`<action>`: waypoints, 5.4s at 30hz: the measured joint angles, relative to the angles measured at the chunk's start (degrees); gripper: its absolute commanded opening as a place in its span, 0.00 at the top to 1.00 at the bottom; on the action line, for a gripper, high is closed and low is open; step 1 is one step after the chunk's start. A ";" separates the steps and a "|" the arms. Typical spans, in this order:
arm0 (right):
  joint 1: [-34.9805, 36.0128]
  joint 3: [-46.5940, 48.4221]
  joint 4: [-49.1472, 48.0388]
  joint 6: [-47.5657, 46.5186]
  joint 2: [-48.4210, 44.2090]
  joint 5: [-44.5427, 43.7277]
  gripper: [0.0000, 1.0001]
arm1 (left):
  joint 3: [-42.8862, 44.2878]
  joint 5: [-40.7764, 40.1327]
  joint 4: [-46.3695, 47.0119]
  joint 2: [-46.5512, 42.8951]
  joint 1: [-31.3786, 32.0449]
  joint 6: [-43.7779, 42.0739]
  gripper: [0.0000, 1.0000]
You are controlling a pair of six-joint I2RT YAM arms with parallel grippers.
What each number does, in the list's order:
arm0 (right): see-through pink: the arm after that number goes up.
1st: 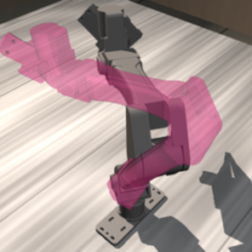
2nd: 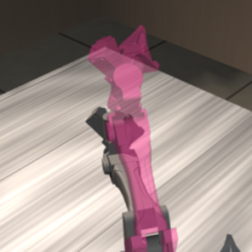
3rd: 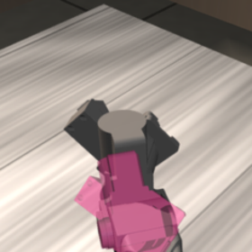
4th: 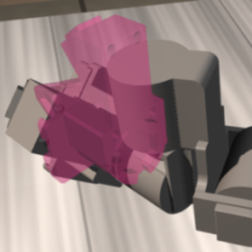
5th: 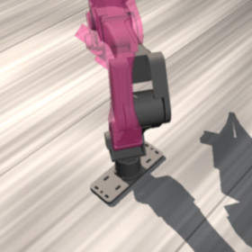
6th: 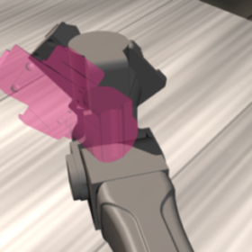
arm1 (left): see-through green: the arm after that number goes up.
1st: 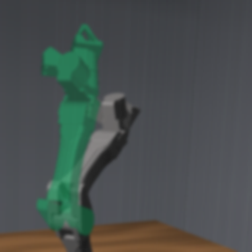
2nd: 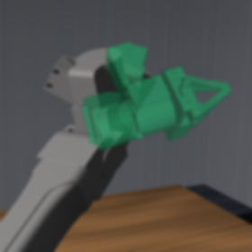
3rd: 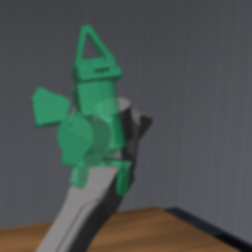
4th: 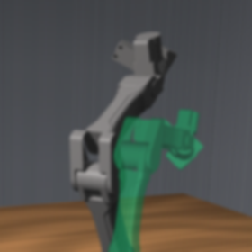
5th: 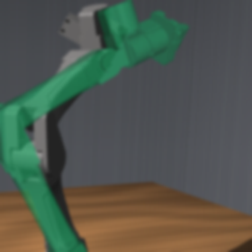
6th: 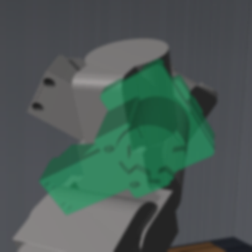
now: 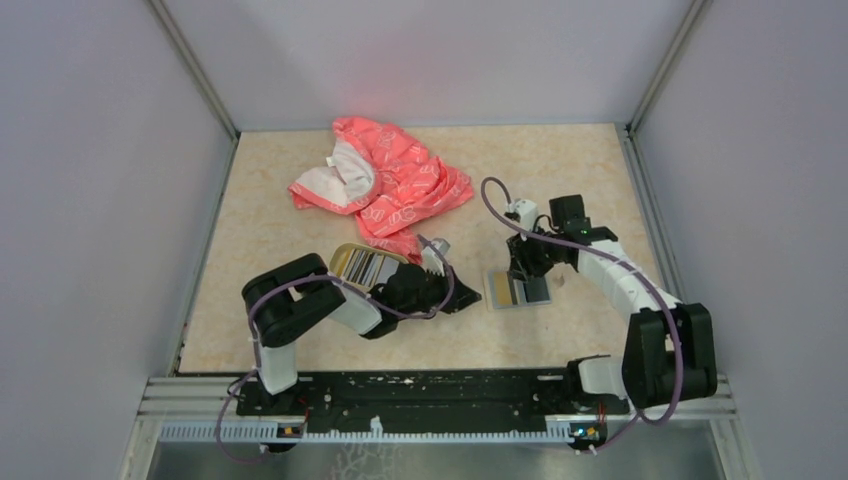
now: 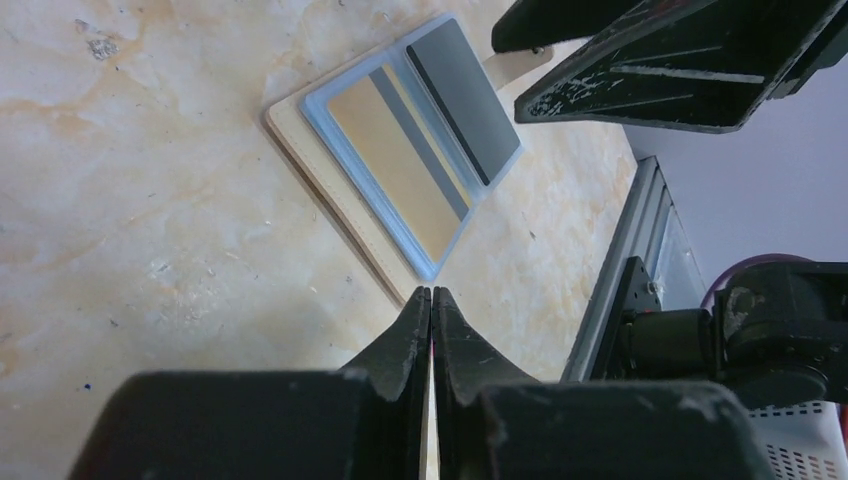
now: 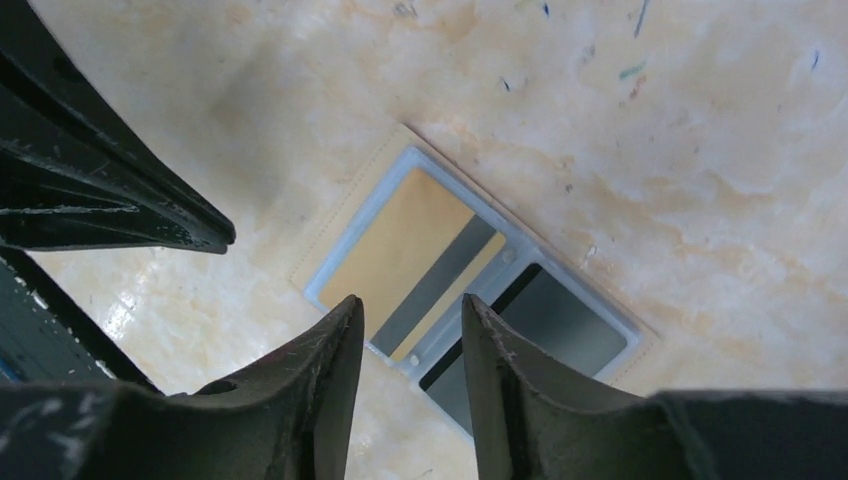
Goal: Put the credit cards into the card holder
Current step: Insert the credit card into the card holder.
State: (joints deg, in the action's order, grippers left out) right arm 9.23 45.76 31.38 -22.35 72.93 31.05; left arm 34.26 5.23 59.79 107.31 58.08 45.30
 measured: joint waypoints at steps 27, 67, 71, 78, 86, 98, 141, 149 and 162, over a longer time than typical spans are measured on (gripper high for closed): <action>1.07 1.27 4.00 -3.41 13.14 -7.41 0.93 | 9.18 -1.46 -14.99 3.65 0.00 -3.15 0.99; 3.04 3.50 5.20 -2.93 16.90 -9.86 0.95 | 15.85 -0.61 -22.62 3.76 0.04 -5.68 1.00; 3.02 3.50 5.22 -2.93 16.90 -9.84 0.94 | 17.00 -0.61 -24.50 4.46 0.04 -5.73 1.00; 3.04 3.52 5.22 -2.93 16.90 -9.84 0.94 | 17.05 -0.66 -26.86 4.66 0.04 -5.70 0.96; 3.04 3.52 5.25 -2.93 16.90 -9.81 0.94 | 17.35 1.49 -26.56 4.94 0.04 -5.44 0.81; 3.04 3.56 5.31 -2.95 16.90 -9.70 0.94 | 18.67 3.67 -25.88 6.16 0.04 -4.96 0.76; 1.46 3.85 6.60 -3.15 17.46 -6.93 0.93 | 16.39 2.99 -22.05 2.93 0.72 -1.18 0.66; 1.46 3.85 6.60 -3.15 17.46 -6.93 0.93 | 16.72 2.84 -22.12 5.64 0.74 -0.28 0.64; 1.46 3.87 6.62 -3.15 17.46 -6.93 0.93 | 15.69 2.27 -22.14 5.01 0.68 0.13 0.65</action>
State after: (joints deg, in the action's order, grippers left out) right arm 10.70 49.63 38.00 -25.50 90.39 24.12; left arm 49.95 7.51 37.65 112.31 58.76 45.43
